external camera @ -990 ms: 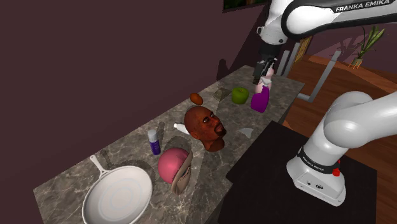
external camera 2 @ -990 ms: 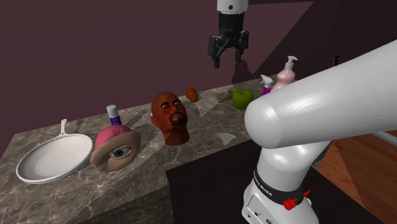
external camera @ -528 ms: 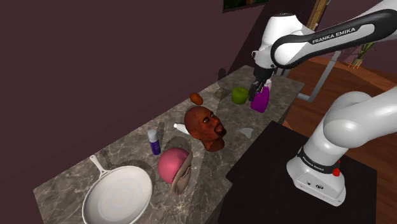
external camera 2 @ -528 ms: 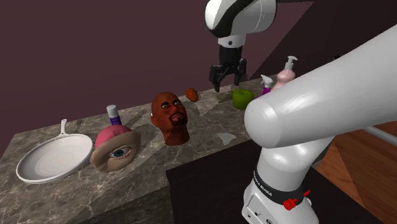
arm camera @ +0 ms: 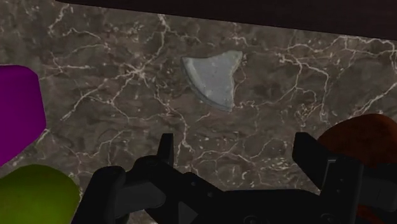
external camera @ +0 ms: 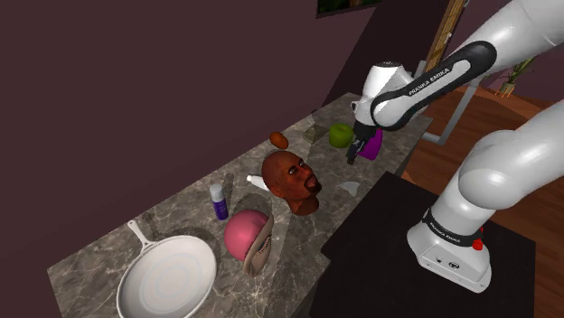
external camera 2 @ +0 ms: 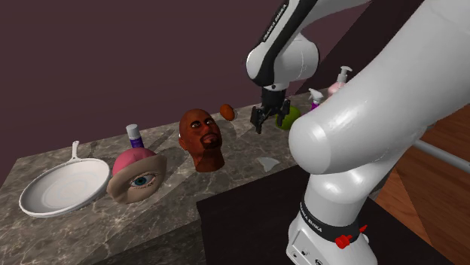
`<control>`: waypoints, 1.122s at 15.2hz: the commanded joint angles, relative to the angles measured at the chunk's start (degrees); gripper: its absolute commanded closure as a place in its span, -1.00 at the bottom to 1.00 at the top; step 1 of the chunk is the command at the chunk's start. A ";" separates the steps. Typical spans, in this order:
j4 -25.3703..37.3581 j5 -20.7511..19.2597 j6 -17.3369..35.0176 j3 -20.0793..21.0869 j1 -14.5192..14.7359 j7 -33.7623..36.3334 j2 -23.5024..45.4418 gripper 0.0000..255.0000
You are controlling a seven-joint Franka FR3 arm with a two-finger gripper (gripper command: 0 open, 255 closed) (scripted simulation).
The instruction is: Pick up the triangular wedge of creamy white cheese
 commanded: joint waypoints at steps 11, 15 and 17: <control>0.91 23.43 27.78 -0.25 4.28 -18.66 29.57 -1.00; 2.39 31.56 31.38 7.54 -1.55 -24.96 34.52 -1.00; 2.37 31.28 31.40 7.66 -1.74 -24.75 34.51 -1.00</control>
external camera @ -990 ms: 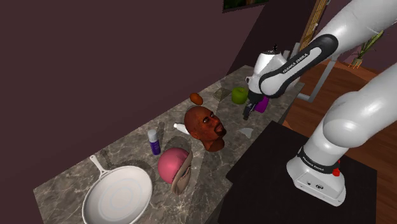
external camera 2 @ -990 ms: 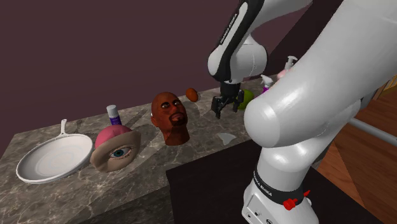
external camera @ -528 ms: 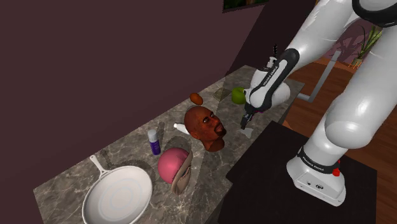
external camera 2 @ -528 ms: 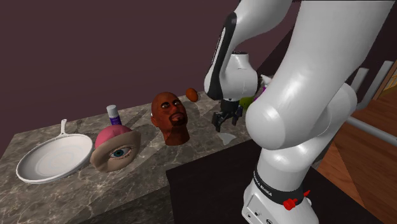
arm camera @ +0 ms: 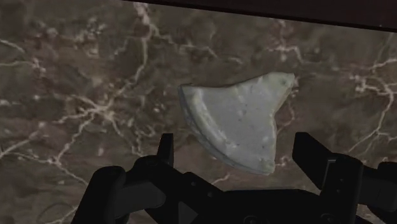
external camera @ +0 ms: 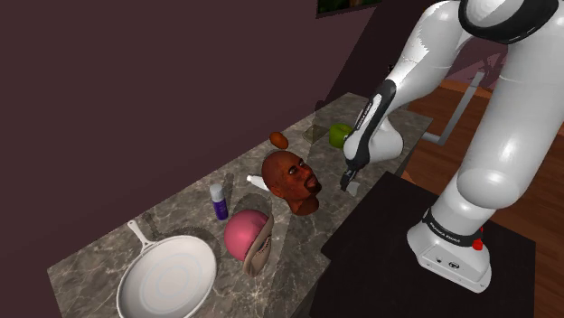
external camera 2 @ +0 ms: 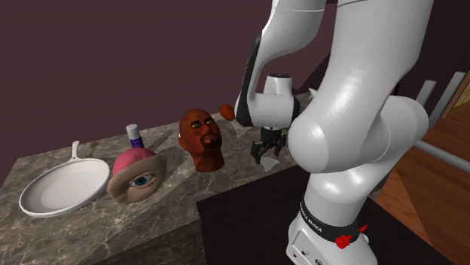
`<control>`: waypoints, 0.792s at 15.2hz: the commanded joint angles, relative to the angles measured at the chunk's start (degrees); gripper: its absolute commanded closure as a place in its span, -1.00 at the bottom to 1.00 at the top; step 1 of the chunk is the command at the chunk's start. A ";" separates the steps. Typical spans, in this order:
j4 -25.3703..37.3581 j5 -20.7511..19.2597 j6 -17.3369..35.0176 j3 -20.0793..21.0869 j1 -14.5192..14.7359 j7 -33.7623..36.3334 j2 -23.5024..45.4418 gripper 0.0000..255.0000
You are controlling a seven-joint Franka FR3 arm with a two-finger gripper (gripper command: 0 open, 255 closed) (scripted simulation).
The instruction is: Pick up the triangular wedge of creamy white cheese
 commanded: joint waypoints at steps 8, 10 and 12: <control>0.12 0.74 0.50 1.05 -0.75 -0.45 0.58 1.00; 0.05 0.45 0.28 0.60 -0.48 -0.33 0.30 1.00; -0.75 -2.92 -1.79 -4.23 3.59 2.38 -2.44 1.00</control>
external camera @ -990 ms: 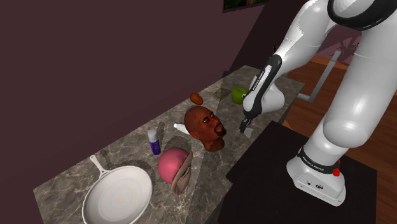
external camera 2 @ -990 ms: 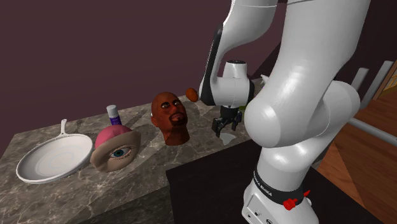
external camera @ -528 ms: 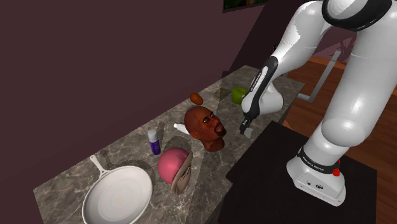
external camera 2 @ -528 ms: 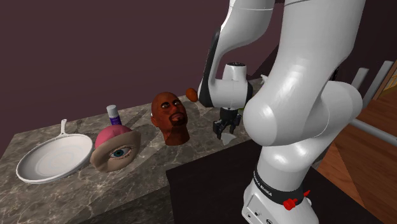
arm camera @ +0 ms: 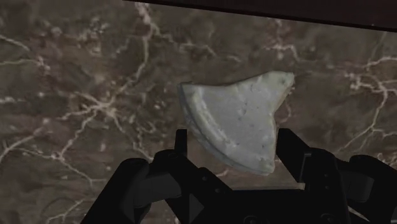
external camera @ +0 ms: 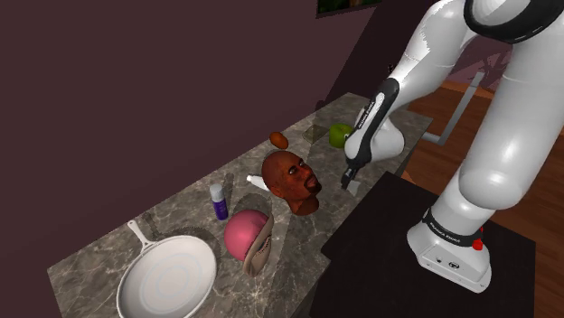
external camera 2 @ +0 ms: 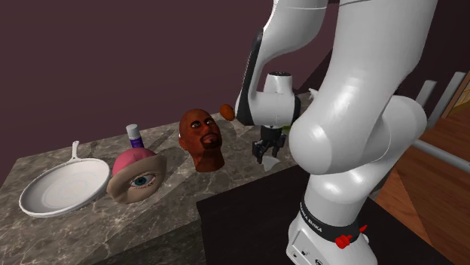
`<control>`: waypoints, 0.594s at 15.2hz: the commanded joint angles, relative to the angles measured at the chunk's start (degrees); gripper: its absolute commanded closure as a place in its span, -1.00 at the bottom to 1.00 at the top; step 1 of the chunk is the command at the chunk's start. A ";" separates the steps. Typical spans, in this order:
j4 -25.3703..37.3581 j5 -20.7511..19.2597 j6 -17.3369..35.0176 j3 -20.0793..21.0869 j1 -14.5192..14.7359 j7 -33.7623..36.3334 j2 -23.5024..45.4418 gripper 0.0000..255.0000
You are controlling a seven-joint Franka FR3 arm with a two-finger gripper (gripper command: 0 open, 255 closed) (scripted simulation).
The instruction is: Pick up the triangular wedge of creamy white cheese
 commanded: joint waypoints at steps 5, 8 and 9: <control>-2.01 -15.69 -5.95 -11.21 7.07 11.54 -8.00 1.00; -2.49 -22.21 -9.44 -11.85 5.90 16.15 -12.16 1.00; -2.58 -23.60 -10.65 -11.61 5.27 17.12 -13.50 1.00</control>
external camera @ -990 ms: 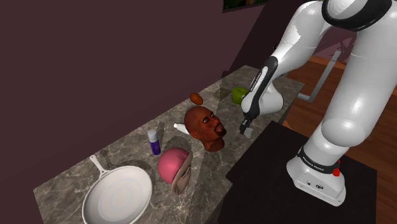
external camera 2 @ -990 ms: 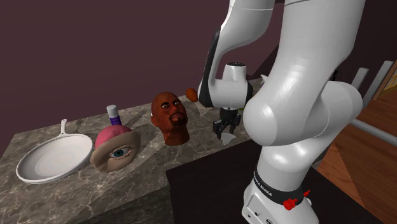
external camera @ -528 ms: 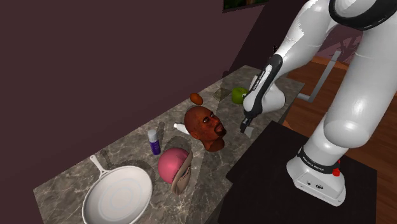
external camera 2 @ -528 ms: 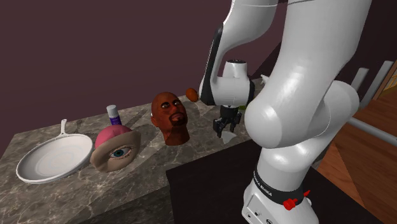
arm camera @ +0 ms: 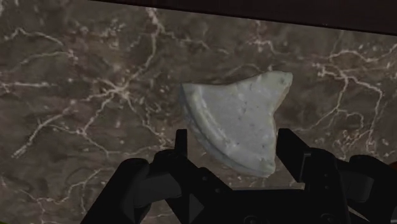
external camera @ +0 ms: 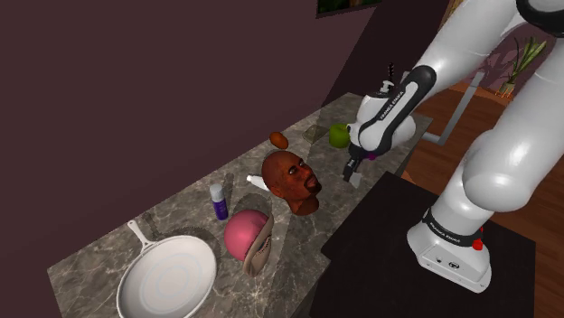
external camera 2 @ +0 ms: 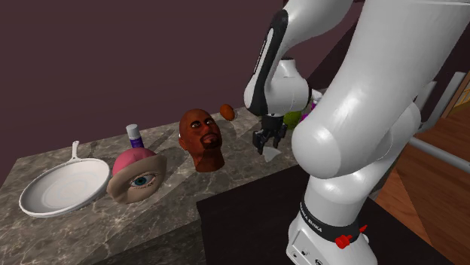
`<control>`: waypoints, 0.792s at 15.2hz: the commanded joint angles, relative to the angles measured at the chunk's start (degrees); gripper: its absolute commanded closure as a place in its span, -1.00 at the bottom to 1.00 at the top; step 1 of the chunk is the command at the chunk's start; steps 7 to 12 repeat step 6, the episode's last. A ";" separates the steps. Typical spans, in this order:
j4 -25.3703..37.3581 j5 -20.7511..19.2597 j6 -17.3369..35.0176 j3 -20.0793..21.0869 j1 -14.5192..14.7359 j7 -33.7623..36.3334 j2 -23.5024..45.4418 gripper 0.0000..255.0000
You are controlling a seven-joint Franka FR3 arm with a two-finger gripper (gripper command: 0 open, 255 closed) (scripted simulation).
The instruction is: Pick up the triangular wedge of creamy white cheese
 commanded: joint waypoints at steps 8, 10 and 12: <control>-0.44 -5.79 -6.51 0.87 -2.50 3.97 -7.05 1.00; -0.44 -5.79 -6.51 0.87 -2.50 3.97 -7.05 1.00; -0.44 -5.79 -6.51 0.87 -2.50 3.97 -7.05 1.00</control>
